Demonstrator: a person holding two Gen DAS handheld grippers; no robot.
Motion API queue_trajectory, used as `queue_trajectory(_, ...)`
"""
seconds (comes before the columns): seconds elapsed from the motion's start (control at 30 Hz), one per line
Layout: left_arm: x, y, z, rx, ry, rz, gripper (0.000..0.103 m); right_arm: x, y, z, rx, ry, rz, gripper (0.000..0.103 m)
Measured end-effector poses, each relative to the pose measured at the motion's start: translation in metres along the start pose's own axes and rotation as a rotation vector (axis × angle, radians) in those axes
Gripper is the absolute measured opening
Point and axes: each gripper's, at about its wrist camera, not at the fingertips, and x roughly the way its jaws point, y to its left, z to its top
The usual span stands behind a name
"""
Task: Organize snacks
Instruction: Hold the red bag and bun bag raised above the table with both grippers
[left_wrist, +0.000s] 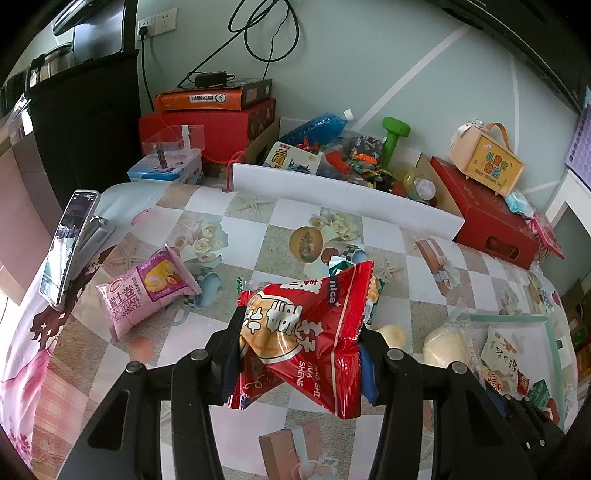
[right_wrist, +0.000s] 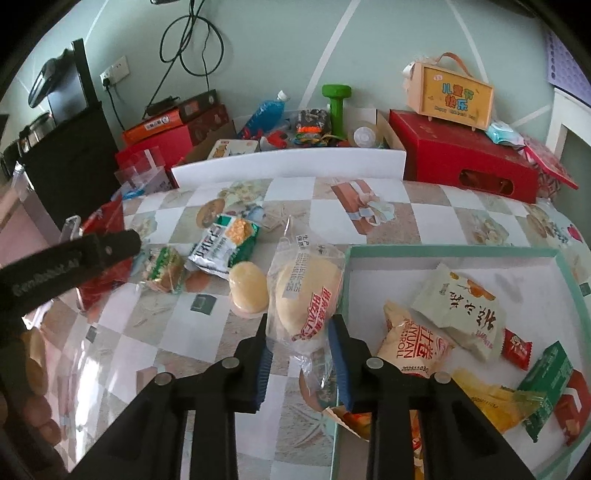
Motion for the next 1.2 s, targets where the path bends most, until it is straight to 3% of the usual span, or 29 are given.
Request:
queue_trajectory(0.27,-0.005,-0.003,0.001,0.007,-0.012,-0.002,0.052,-0.034,-0.003,0.012,0.025,-0.107,0.069,0.028)
queue_trajectory(1.2,-0.012,-0.038,0.0,0.089,-0.028,-0.016,0.052,-0.058,-0.016,0.016,0.047,-0.155,0.103,0.021)
